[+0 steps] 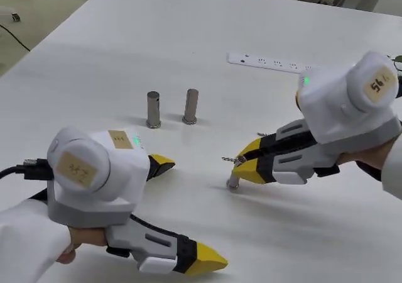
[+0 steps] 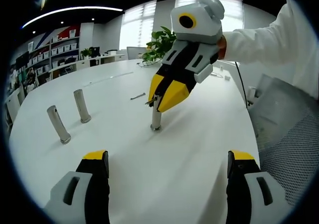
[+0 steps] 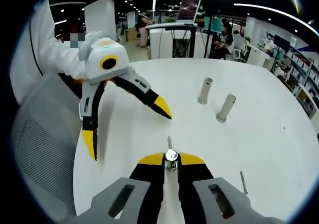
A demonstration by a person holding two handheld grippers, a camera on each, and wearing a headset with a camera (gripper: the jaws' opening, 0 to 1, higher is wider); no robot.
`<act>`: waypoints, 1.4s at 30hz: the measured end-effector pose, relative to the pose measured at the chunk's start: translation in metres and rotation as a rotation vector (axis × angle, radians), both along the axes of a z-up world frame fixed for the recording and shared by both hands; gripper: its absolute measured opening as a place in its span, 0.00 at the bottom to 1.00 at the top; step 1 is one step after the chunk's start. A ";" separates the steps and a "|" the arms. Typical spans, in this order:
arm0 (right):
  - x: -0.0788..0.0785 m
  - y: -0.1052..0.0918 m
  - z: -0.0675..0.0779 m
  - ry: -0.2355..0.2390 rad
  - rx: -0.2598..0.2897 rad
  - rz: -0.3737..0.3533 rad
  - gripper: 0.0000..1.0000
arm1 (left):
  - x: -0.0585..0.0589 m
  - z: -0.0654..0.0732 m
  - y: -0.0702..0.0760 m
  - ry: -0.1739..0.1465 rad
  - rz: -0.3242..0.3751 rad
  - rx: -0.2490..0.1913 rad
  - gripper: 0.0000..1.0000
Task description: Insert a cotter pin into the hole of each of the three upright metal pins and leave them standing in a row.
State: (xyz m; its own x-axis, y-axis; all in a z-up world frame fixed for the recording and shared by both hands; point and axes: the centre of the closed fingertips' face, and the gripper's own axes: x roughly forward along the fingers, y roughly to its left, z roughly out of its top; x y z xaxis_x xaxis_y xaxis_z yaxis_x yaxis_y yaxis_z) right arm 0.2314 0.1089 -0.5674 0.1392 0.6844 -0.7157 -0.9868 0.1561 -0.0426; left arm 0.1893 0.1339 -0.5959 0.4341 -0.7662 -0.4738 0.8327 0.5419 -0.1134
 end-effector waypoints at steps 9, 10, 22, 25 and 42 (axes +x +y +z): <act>0.010 0.002 -0.002 -0.001 -0.003 0.005 0.04 | -0.001 0.006 -0.005 0.001 -0.009 -0.026 0.99; 0.010 0.002 -0.002 0.002 -0.002 0.004 0.04 | -0.002 0.006 -0.006 0.002 -0.011 -0.027 0.99; 0.008 0.004 -0.004 0.024 -0.002 0.016 0.04 | -0.002 0.007 -0.006 0.005 -0.010 -0.029 0.99; 0.007 0.005 -0.004 0.014 -0.004 0.033 0.04 | -0.004 0.008 -0.007 0.012 -0.015 -0.037 0.99; 0.006 0.003 0.007 0.034 0.067 -0.044 0.31 | -0.004 0.011 -0.004 0.026 0.005 -0.036 0.99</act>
State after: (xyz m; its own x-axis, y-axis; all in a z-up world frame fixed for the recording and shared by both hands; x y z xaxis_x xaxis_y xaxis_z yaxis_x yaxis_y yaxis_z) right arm 0.2378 0.1118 -0.5602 0.1466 0.7249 -0.6731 -0.9796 0.2009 0.0030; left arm 0.1853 0.1302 -0.5851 0.4257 -0.7807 -0.4574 0.8266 0.5412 -0.1544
